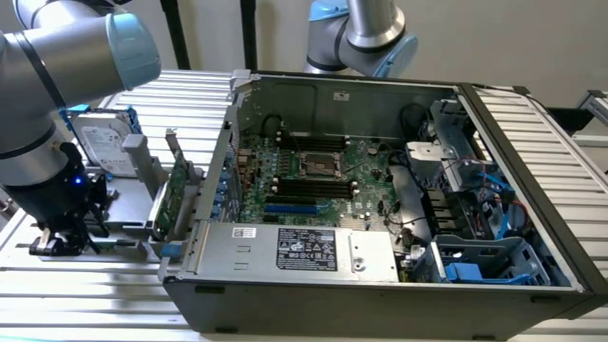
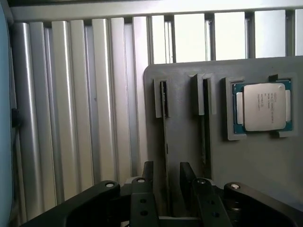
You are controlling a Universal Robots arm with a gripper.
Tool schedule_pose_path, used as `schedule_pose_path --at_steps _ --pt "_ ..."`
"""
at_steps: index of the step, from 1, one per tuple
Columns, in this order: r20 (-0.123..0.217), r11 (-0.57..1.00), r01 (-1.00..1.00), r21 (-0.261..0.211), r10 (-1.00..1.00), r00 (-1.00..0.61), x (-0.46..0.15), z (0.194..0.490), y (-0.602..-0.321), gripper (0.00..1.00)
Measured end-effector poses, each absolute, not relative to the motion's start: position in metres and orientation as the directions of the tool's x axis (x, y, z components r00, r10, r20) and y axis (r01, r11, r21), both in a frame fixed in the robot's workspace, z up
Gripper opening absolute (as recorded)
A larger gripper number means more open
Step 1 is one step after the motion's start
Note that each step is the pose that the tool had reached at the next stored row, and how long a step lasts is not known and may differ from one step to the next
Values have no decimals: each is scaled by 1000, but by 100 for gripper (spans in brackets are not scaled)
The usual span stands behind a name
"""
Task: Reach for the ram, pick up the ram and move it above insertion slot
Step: 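Pick up the ram and move it above insertion slot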
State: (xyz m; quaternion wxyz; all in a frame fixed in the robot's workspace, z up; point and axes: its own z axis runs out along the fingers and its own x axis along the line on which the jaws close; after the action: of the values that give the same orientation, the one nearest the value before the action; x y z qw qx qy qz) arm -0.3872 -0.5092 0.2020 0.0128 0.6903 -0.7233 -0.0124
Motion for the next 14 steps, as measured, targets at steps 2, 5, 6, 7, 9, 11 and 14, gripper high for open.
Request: schedule_pose_path --at_steps 2,5,6,7,9,11,14 --pt "1 31 -999 36 -1000 -31 -387 202 -509 36" --pt "0 16 -999 36 -1000 -16 -387 201 -509 36" --pt "0 13 -999 36 -1000 -13 -387 201 -509 36" --pt "0 11 -999 36 -1000 -11 -387 201 -509 36" --pt "0 9 -999 36 -1000 -9 -387 201 -508 36" --pt "0 8 -999 38 -1000 -8 -387 201 -507 36" --pt "0 8 -999 43 -1000 -8 -388 200 -507 36"
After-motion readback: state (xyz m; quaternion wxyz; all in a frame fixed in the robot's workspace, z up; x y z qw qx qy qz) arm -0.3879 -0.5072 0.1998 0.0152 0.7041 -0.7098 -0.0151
